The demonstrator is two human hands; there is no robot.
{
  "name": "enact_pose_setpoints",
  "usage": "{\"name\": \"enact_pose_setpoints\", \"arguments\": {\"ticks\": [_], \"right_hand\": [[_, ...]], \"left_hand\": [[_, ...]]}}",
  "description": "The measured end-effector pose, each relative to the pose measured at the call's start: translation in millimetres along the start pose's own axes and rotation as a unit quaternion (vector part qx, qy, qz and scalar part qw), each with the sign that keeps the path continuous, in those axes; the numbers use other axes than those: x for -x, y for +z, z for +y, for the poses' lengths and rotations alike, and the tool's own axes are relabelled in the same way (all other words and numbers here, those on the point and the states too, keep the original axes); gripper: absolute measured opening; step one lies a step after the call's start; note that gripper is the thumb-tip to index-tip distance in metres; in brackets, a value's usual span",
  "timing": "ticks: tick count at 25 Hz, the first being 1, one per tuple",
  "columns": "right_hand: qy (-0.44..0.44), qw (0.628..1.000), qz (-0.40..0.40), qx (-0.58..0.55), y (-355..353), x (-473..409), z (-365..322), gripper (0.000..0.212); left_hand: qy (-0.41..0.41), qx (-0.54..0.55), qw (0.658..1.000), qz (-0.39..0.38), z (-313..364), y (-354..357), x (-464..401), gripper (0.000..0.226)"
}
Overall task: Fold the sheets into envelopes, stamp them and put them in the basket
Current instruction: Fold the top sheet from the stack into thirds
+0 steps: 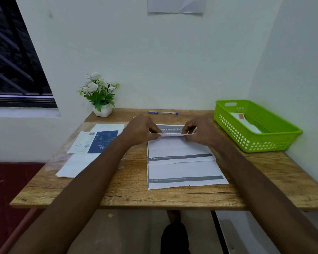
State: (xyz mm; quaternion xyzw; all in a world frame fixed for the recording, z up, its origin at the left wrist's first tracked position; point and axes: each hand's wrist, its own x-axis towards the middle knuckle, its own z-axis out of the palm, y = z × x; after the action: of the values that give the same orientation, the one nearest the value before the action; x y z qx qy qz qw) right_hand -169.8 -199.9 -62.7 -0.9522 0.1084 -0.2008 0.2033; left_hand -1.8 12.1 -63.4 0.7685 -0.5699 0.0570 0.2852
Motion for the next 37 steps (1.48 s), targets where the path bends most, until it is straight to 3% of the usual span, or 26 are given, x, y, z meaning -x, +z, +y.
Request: {"name": "enact_pose_setpoints", "arguments": {"ticks": [3, 6, 10, 13, 15, 21, 32, 37], "right_hand": [[0.003, 0.998, -0.067, 0.017, 3.2, -1.0, -1.7, 0.034], [0.019, 0.996, -0.081, 0.030, 4.7, -1.8, -2.5, 0.050], [0.012, 0.996, -0.079, 0.036, 7.7, -0.8, -7.9, 0.036], [0.025, 0.996, -0.070, 0.054, 9.3, -1.5, -12.0, 0.021], [0.012, 0.994, -0.083, 0.065, 13.0, -1.4, -18.9, 0.029], [0.001, 0.959, -0.257, 0.124, 36.9, 4.1, -42.6, 0.069], [0.103, 0.932, -0.316, 0.145, 15.1, -3.9, 9.4, 0.100], [0.097, 0.933, -0.332, 0.097, -3.2, -6.1, 24.5, 0.096]], "left_hand": [[-0.002, -0.022, 0.998, -0.055, 4.9, 0.5, 0.2, 0.018], [-0.014, -0.033, 0.994, -0.099, 8.2, 1.1, 0.5, 0.026], [-0.019, -0.024, 0.995, -0.092, 12.2, 2.2, 0.0, 0.033], [0.003, -0.085, 0.994, -0.072, 14.4, 7.3, 0.1, 0.028], [-0.004, -0.106, 0.991, -0.083, 17.1, 14.0, 1.2, 0.038], [-0.020, -0.094, 0.975, -0.200, 24.3, 31.9, 2.3, 0.044], [-0.154, -0.134, 0.925, -0.321, 8.2, 30.8, 2.7, 0.085], [-0.159, -0.114, 0.913, -0.357, 0.4, 16.4, 1.9, 0.093]]}}
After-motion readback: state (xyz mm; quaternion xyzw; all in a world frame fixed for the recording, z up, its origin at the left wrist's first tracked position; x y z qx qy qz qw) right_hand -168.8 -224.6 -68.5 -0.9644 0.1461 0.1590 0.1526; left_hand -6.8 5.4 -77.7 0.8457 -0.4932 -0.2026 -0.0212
